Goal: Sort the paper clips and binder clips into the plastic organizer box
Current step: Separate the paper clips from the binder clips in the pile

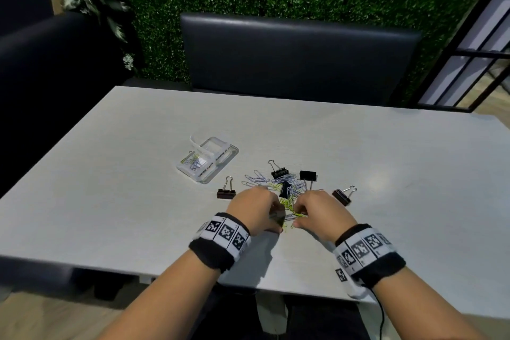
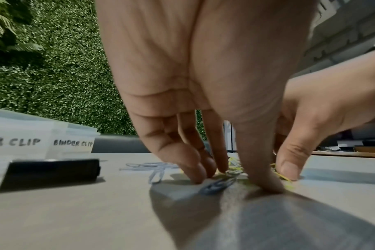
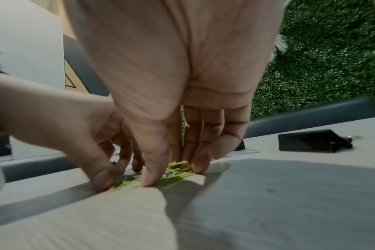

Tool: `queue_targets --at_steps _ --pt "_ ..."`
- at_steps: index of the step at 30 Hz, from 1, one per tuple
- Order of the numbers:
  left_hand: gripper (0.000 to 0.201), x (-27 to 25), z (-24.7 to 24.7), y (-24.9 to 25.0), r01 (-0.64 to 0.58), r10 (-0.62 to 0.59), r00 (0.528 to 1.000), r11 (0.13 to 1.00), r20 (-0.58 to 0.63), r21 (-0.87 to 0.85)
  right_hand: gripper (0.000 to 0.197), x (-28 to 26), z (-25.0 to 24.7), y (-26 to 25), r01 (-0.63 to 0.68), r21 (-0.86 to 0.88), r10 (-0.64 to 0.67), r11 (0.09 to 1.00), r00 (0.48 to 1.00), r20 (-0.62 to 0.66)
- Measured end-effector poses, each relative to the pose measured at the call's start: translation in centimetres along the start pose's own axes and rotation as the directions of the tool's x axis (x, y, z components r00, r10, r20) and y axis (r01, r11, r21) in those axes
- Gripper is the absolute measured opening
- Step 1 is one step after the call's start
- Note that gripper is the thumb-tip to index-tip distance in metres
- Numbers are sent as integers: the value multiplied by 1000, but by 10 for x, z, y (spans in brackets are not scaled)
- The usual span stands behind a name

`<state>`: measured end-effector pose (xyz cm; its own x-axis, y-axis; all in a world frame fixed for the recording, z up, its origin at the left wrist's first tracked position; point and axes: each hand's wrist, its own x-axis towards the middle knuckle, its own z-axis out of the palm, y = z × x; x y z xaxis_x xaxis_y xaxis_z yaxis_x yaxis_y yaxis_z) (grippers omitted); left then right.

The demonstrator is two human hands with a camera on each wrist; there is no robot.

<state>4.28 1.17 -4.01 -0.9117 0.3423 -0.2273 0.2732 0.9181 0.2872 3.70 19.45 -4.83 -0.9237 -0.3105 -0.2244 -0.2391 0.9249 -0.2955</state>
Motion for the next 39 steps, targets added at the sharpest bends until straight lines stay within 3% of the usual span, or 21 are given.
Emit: queue_targets --at_steps 4,7,9,11,13,15,17,18,22,26,32,39 --pt "24 4 1 3 11 -11 1000 1000 -12 10 9 1 3 -1 8 6 -8 1000 1000 10" --pt "19 5 6 4 37 -37 999 999 4 -11 6 2 3 -1 8 5 -8 1000 1000 17" --pt "18 6 8 4 33 -32 999 999 20 -40 15 1 1 0 -7 17 7 1000 1000 28" --pt "20 6 8 3 15 -14 1000 998 17 -65 40 0 0 1 1 9 -1 1000 999 51" --pt "28 5 8 3 3 -4 1000 995 -9 -99 52 0 -1 1 -2 -14 3 1000 998 66" --pt "34 4 9 4 -19 17 1000 992 -20 -125 38 0 0 0 -19 -9 20 1000 997 71" --pt "29 3 9 10 -30 28 999 996 -19 -88 12 -1 -2 -1 -26 -14 27 1000 998 61" --pt "25 3 9 13 -31 29 999 997 -32 -64 10 -1 -3 -2 -22 -11 23 1000 998 57" --pt "27 6 11 18 -8 7 998 1000 -63 -22 10 -7 -4 -6 28 -94 -23 995 998 56" --pt "20 7 12 19 -59 63 996 996 -56 60 19 -13 -1 -3 111 -208 -107 972 994 28" --pt "23 8 8 10 -56 57 996 998 -74 16 18 -12 -9 2 35 -67 -37 997 999 -23" --pt "18 6 0 -9 -12 -16 992 973 -122 -231 12 -12 -23 7 -49 238 67 970 995 -69"
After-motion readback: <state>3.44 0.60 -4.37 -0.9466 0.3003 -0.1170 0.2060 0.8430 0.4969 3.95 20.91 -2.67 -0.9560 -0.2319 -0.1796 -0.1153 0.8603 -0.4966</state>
